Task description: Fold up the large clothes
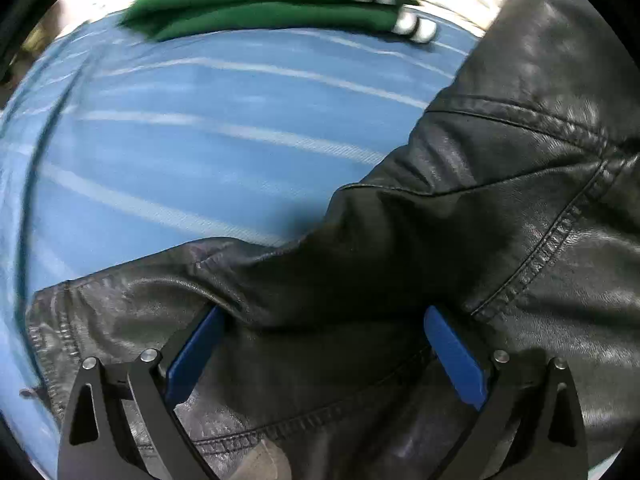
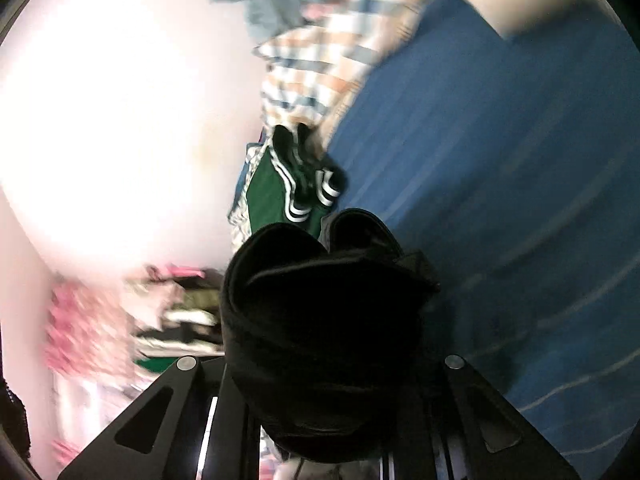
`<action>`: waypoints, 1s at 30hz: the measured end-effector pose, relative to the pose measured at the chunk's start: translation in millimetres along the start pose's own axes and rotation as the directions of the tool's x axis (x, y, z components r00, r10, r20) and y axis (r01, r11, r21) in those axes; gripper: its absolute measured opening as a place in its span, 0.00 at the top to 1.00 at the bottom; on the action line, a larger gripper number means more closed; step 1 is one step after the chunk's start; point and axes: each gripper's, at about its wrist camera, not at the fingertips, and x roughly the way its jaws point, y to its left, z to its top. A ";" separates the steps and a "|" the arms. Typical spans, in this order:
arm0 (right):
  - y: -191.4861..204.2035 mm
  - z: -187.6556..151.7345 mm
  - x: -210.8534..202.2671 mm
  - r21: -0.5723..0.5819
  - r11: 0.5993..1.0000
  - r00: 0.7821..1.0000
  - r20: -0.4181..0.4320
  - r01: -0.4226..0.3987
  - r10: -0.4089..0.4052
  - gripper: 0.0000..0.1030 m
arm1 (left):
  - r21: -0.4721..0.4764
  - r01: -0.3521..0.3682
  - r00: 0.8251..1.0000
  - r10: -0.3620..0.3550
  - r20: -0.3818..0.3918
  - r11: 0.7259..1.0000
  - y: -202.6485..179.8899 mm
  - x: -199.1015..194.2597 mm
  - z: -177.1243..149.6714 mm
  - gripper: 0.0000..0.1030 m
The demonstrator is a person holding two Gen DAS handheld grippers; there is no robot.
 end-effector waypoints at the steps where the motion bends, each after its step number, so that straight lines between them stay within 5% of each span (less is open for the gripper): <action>1: 12.3 3.8 4.2 -0.045 0.999 1.000 -0.009 0.017 -0.017 0.83 | 0.001 0.024 1.000 -0.024 -0.009 1.000 -3.4 4.0 7.9 0.00; 4: 43.7 8.5 20.2 -0.147 0.988 0.997 -0.040 0.054 -0.061 0.84 | -0.053 0.054 0.998 -0.055 -0.026 0.997 13.8 -8.9 15.9 0.00; 8: 102.2 -19.9 52.9 -0.313 0.949 0.988 -0.133 0.035 -0.080 0.84 | -0.234 0.065 0.997 -0.053 0.057 0.970 84.6 -68.5 -15.5 0.00; 11: 134.0 -60.5 79.9 -0.386 0.922 0.970 -0.228 -0.012 -0.083 0.84 | -0.393 0.019 0.996 0.015 0.084 0.919 155.9 -118.4 -74.5 0.00; 14: 159.5 -118.0 121.6 -0.458 0.886 0.929 -0.354 -0.074 -0.105 0.84 | -0.515 -0.072 0.992 0.117 0.055 0.854 211.6 -161.7 -124.8 0.00; 17: 160.6 -197.7 154.0 -0.523 0.842 0.857 -0.488 -0.135 -0.165 0.84 | -0.601 -0.145 0.981 0.194 0.018 0.786 260.9 -196.7 -185.6 0.00; 19: 147.0 -259.0 189.8 -0.569 0.808 0.781 -0.570 -0.152 -0.254 0.84 | -0.635 -0.188 0.971 0.239 -0.006 0.749 281.8 -212.9 -214.0 0.00; 20: 140.1 -276.0 199.6 -0.584 0.798 0.760 -0.585 -0.151 -0.284 0.84 | -0.649 -0.201 0.967 0.253 -0.013 0.734 284.0 -210.4 -211.6 0.00; 24: 84.7 -348.4 253.3 -0.651 0.757 0.617 -0.620 -0.060 -0.485 0.82 | -0.692 -0.216 0.961 0.276 -0.025 0.688 300.8 -211.1 -223.0 0.00; 28: 91.0 -351.2 250.8 -0.672 0.737 0.568 -0.634 -0.070 -0.524 0.75 | -0.706 -0.173 0.957 0.286 0.043 0.687 293.1 -229.0 -209.6 0.00; 29: 102.7 -344.5 247.7 -0.686 0.721 0.557 -0.637 -0.095 -0.533 0.64 | -0.706 -0.153 0.958 0.280 0.067 0.691 289.9 -228.4 -200.6 0.00; 30: 109.3 -342.6 240.4 -0.694 0.712 0.544 -0.642 -0.111 -0.540 0.41 | -0.706 -0.129 0.958 0.271 0.093 0.697 287.4 -234.7 -197.1 0.00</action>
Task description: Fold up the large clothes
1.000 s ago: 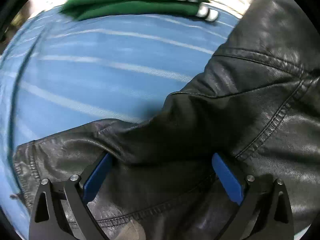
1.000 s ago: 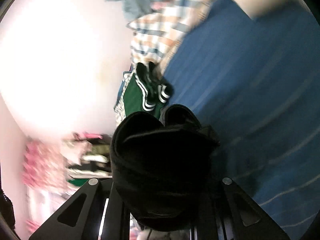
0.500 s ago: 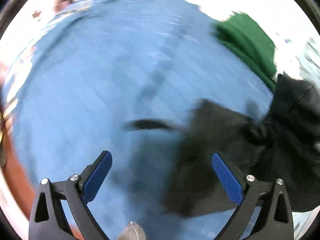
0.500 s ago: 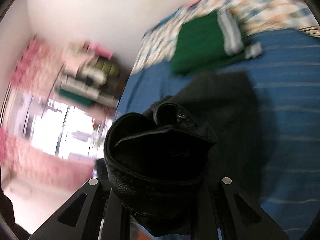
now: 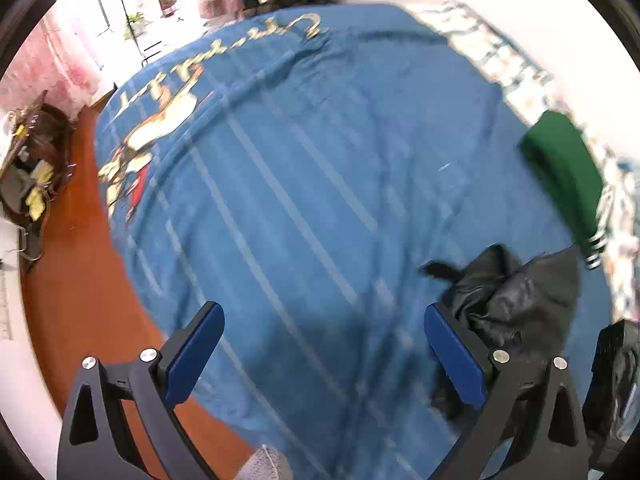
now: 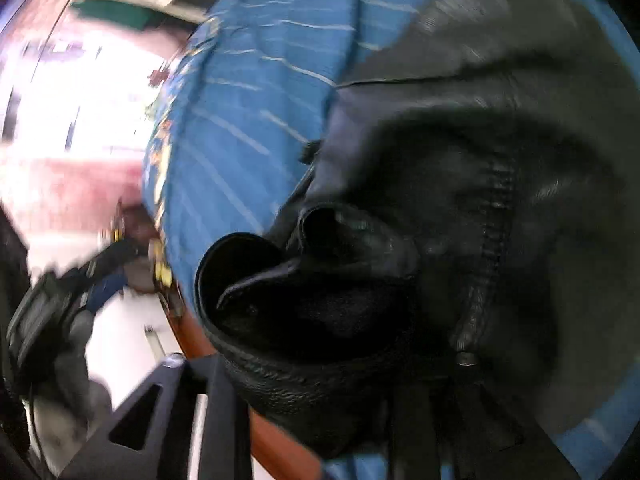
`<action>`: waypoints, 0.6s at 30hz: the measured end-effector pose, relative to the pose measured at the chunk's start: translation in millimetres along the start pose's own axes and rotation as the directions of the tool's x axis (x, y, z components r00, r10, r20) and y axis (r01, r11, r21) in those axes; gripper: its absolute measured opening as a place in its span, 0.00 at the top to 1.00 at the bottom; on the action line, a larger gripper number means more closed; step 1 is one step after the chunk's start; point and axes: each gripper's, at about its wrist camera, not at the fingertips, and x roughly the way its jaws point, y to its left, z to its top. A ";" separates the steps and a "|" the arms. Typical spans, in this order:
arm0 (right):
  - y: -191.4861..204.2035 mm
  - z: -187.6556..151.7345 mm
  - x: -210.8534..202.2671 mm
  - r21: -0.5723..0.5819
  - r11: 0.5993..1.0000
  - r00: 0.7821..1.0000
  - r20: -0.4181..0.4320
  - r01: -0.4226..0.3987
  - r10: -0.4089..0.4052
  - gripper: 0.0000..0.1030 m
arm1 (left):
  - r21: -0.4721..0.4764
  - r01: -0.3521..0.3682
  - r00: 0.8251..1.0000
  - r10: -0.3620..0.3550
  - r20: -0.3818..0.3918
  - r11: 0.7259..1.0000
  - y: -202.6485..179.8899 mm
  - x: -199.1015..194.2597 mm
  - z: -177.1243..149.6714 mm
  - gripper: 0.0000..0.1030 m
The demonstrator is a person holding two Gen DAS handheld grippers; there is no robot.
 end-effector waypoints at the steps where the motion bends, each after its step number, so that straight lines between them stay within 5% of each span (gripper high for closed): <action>1: 4.1 -2.3 -16.6 -0.034 0.999 0.999 -0.034 -0.024 0.023 0.27 | -0.003 0.025 1.000 -0.025 0.014 1.000 -6.6 -7.2 2.9 0.00; 2: 9.9 -2.3 -29.3 -0.052 0.997 0.998 -0.039 -0.052 0.050 0.16 | -0.004 0.043 0.999 -0.043 0.021 0.999 -9.1 -8.2 6.7 0.00; 4: 8.9 -5.6 -59.8 -0.065 0.991 0.993 -0.040 -0.117 0.114 0.16 | 0.004 0.077 0.996 -0.077 0.034 0.997 -20.6 -14.8 12.4 0.00; 8: -32.5 3.2 -103.5 0.067 0.993 0.996 0.016 -0.093 0.092 0.17 | 0.032 0.094 0.994 -0.095 0.045 0.995 -37.9 -12.1 18.3 0.00; 10: -68.9 22.3 -114.6 0.123 0.992 0.997 0.073 -0.020 0.011 0.34 | 0.055 0.074 0.996 -0.077 0.051 0.996 -46.7 -2.5 16.8 0.00; 12: -102.2 46.5 -99.4 0.184 0.983 0.998 0.069 0.001 -0.014 0.66 | 0.072 0.070 0.997 -0.072 0.032 0.995 -55.8 12.8 12.3 0.00; 18: -120.6 105.0 16.9 0.178 0.981 0.994 -0.092 0.081 -0.066 0.72 | 0.110 0.042 0.999 -0.040 -0.023 0.993 -72.7 44.5 -4.8 0.00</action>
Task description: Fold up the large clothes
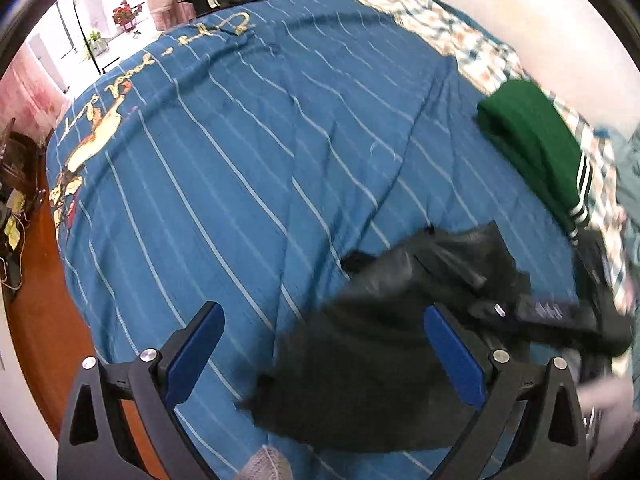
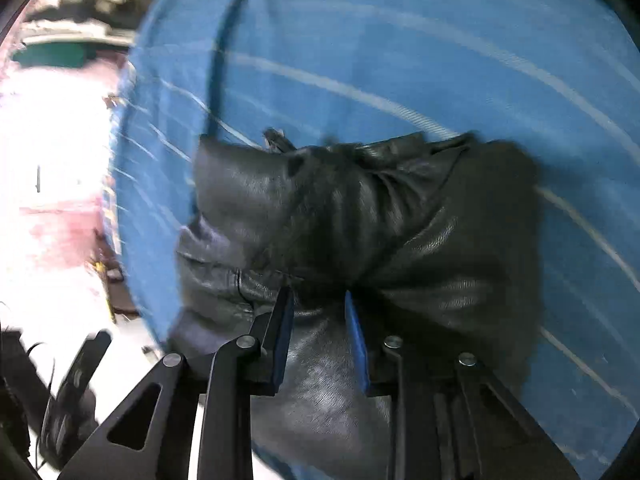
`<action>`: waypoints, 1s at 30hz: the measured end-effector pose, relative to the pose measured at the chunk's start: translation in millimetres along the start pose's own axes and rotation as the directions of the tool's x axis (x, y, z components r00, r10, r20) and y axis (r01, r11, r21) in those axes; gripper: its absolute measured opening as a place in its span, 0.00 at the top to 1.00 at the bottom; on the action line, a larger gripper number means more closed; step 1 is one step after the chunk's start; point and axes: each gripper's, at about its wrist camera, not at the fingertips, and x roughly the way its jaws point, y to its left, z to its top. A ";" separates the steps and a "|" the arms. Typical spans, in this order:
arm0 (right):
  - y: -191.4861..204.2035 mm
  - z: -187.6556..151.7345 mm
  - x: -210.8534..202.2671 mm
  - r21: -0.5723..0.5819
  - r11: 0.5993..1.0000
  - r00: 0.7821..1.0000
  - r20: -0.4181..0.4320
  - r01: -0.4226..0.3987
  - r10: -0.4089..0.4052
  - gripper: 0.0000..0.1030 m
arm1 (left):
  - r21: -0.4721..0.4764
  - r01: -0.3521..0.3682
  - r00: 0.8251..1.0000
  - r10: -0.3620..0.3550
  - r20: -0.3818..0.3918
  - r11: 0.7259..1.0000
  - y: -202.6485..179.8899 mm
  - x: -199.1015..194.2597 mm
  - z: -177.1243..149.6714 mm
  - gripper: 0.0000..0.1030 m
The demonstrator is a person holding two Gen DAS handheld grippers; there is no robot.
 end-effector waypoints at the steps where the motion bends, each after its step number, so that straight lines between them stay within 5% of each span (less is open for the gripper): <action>1: 2.1 6.6 6.1 -0.011 1.000 1.000 -0.012 0.014 -0.014 0.72 | 0.014 -0.015 1.000 0.015 -0.008 1.000 -3.4 4.5 -3.1 0.00; 6: 0.7 6.7 -29.9 -0.005 0.997 0.997 -0.039 -0.071 0.071 0.71 | 0.098 -0.019 0.999 0.022 -0.033 0.995 -31.8 17.9 -3.4 0.00; 10: -8.7 -16.9 -92.8 0.006 0.998 0.984 0.167 -0.070 0.068 0.60 | 0.222 -0.104 0.994 0.110 -0.015 0.970 -66.3 43.0 5.1 0.00; 13: -5.5 -7.8 -84.1 -0.023 0.994 0.988 0.109 -0.109 0.111 0.61 | 0.230 -0.152 0.987 0.162 -0.024 0.961 -66.8 70.8 10.8 0.00; 19: 15.9 42.9 -0.8 0.022 1.000 0.998 0.058 0.008 -0.009 0.66 | 0.190 -0.165 0.981 0.182 -0.072 0.968 -43.1 96.1 12.7 0.00; 23: 26.6 47.1 -10.5 -0.009 0.999 0.998 0.022 0.053 -0.053 0.64 | 0.089 -0.159 0.982 0.167 -0.087 0.983 -20.0 69.3 6.4 0.00; 26: 22.4 28.3 -46.4 -0.043 0.998 0.998 0.045 -0.039 0.041 0.61 | -0.054 -0.111 0.991 0.106 -0.084 0.992 12.5 23.3 -14.7 0.01; 28: 2.0 4.2 -81.3 -0.050 0.991 0.985 0.116 -0.122 0.127 0.42 | -0.174 -0.058 0.994 0.041 -0.102 0.983 35.8 1.0 -37.4 0.01; 30: -19.9 -17.5 -106.4 -0.052 0.991 0.969 0.207 -0.125 0.133 0.09 | -0.328 0.021 0.983 -0.078 -0.164 0.944 56.0 -0.9 -64.5 0.01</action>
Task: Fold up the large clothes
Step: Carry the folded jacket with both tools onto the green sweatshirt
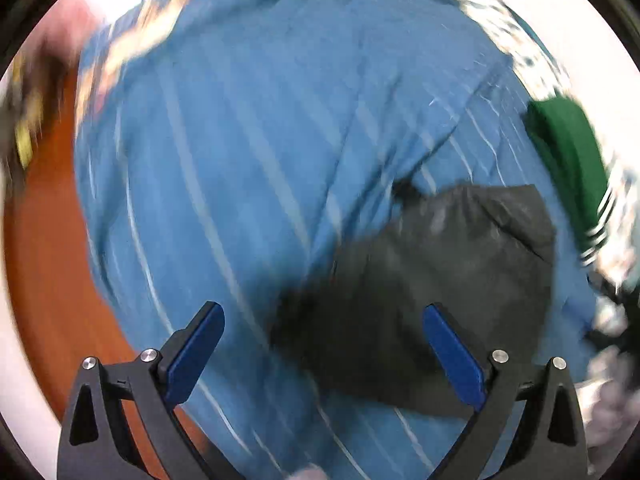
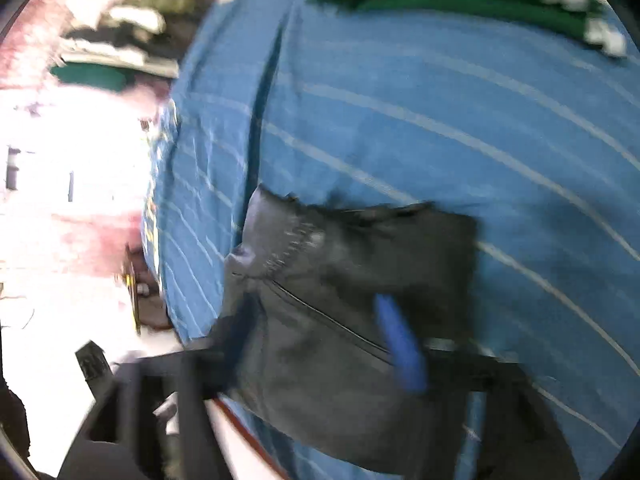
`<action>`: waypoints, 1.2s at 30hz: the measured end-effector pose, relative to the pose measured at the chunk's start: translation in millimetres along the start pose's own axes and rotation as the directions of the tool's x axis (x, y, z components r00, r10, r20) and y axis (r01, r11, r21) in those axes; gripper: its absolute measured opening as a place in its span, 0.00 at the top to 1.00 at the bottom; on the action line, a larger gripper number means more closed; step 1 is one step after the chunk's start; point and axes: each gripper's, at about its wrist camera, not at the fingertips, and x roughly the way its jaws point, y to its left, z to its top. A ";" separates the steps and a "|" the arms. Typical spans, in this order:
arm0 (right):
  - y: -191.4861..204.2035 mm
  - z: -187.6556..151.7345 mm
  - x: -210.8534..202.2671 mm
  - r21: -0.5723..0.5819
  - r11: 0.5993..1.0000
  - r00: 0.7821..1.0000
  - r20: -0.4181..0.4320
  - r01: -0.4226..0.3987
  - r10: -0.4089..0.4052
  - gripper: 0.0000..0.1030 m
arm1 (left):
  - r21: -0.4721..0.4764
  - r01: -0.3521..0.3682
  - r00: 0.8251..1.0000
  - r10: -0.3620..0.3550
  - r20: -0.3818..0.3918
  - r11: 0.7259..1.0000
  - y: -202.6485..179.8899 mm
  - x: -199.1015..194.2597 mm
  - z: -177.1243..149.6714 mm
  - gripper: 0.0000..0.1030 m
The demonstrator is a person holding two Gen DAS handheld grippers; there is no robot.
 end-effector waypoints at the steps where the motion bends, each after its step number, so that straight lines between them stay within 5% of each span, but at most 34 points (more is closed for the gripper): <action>1: -10.7 -9.0 -9.9 -0.002 1.000 1.000 0.030 0.010 -0.010 0.09 | -0.070 0.055 0.998 -0.058 -0.040 0.996 9.8 6.0 -8.9 0.01; 5: -61.4 -34.0 -8.9 0.059 0.998 0.999 -0.043 0.017 -0.014 0.09 | -0.249 0.223 0.962 -0.254 -0.097 0.942 18.7 44.2 -31.8 0.03; 8: -97.9 -47.1 13.4 0.143 0.988 0.990 -0.119 -0.060 0.077 0.09 | -0.303 0.241 0.965 -0.260 -0.023 0.922 18.4 62.8 -26.8 0.04; 10: -111.6 -48.7 27.4 0.177 0.980 0.984 -0.132 -0.092 0.117 0.09 | -0.303 0.211 0.977 -0.206 0.048 0.929 18.0 62.1 -20.8 0.27; 12: -117.5 -49.4 45.0 0.197 0.970 0.975 -0.140 -0.141 0.170 0.10 | -0.295 0.210 0.978 -0.197 0.075 0.932 15.3 60.9 -17.0 0.61; 15: -122.4 -43.9 70.2 0.207 0.950 0.955 -0.137 -0.232 0.263 0.10 | -0.275 0.214 0.976 -0.193 0.103 0.937 13.3 50.8 -17.0 0.74; 22: -107.5 -25.1 108.6 0.212 0.884 0.882 -0.142 -0.416 0.449 0.10 | -0.290 0.269 0.963 -0.258 0.075 0.919 27.9 56.9 -12.8 0.75; 26: -65.2 -15.9 136.7 0.132 0.931 0.910 -0.207 -0.339 0.360 0.10 | -0.260 0.258 0.966 -0.248 0.069 0.930 25.1 55.6 -10.2 0.75; 30: -59.3 -17.3 131.9 0.173 0.912 0.905 -0.152 -0.372 0.398 0.47 | -0.231 0.252 0.968 -0.240 0.077 0.940 21.8 43.2 -4.0 0.75; 36: -36.7 -23.1 115.1 0.244 0.876 0.892 -0.073 -0.417 0.446 0.57 | -0.140 0.238 0.969 -0.225 0.101 0.961 6.4 9.9 8.6 0.76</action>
